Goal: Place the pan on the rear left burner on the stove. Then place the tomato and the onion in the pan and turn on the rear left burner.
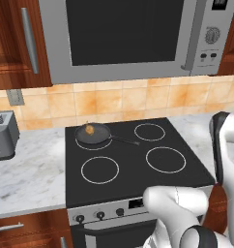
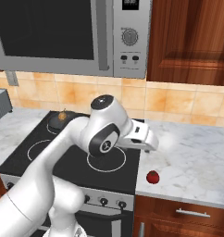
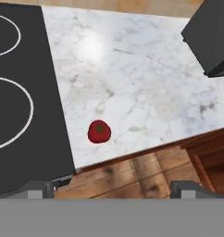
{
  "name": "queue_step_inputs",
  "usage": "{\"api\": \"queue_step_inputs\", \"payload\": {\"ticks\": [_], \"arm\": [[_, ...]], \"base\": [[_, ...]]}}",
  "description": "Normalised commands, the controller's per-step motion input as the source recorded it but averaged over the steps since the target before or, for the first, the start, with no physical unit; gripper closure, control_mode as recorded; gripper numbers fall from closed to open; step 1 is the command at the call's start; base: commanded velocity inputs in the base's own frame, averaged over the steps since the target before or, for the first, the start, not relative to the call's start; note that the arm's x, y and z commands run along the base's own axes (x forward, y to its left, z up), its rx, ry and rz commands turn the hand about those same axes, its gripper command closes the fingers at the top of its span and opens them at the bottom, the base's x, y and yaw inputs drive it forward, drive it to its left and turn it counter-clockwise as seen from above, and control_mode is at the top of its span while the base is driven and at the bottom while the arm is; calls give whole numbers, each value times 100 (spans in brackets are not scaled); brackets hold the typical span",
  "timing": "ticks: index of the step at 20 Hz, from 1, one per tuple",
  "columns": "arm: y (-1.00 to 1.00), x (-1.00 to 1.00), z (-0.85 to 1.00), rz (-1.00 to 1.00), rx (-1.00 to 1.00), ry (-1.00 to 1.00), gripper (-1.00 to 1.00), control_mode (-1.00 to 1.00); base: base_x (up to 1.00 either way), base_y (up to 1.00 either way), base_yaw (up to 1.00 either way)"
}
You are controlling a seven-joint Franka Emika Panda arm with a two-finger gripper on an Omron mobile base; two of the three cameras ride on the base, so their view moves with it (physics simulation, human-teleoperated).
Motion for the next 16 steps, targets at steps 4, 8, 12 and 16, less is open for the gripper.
{"api": "queue_step_inputs", "payload": {"ticks": [4,8,12,16], "arm": [[-8,-16,-6,0,5,18,-100,-100],[-2,0,-10,0,6,8,-100,-100],[0,0,-6,0,2,1,-100,-100],[-19,-1,-4,0,2,0,-100,-100]], "base": [[0,0,0],[0,0,0],[0,0,0],[0,0,0]]}}
